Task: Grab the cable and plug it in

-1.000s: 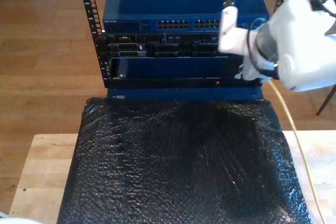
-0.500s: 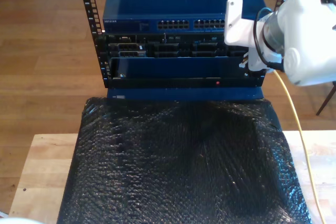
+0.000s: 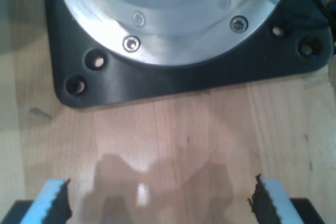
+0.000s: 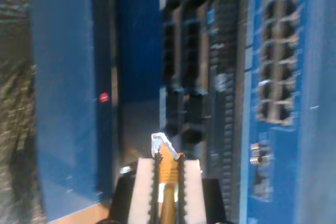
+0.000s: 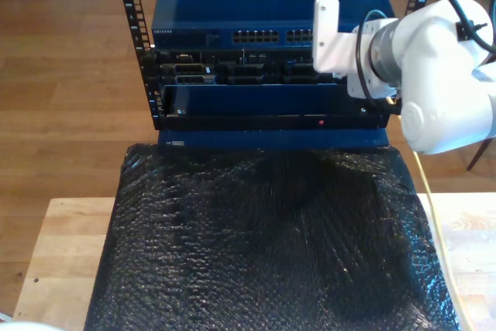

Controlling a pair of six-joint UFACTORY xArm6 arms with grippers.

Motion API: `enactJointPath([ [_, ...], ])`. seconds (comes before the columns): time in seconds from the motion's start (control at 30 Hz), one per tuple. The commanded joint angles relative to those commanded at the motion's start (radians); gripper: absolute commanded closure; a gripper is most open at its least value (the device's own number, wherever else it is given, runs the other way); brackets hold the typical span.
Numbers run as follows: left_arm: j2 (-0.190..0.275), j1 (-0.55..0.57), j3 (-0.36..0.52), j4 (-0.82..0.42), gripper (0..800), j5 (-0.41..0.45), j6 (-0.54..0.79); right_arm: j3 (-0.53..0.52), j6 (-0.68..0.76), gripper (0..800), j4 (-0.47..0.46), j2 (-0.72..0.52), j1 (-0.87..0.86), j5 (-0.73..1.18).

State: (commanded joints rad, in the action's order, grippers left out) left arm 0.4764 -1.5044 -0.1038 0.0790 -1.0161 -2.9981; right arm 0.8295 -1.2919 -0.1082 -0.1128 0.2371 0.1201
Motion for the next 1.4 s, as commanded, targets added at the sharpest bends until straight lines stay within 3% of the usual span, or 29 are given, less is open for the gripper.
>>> enactJointPath([
  [0.27, 0.000, 0.000, 0.000, 0.000, 0, 0.000, 0.000, -0.123, -0.003, 800, -0.048, -0.058, 0.026, -0.169],
  [0.5, 0.000, 0.000, 0.000, 0.000, 0, 0.000, 0.000, -0.178, -0.023, 800, -0.229, -0.054, 0.031, -0.265],
  [1.07, 0.000, 0.000, 0.000, 0.000, 0, 0.000, 0.000, -0.176, -0.025, 800, -0.232, -0.043, 0.035, -0.319],
  [1.4, 0.000, 0.000, 0.000, 0.000, 0, 0.000, 0.000, -0.120, -0.021, 800, -0.224, 0.072, 0.032, -0.479],
])
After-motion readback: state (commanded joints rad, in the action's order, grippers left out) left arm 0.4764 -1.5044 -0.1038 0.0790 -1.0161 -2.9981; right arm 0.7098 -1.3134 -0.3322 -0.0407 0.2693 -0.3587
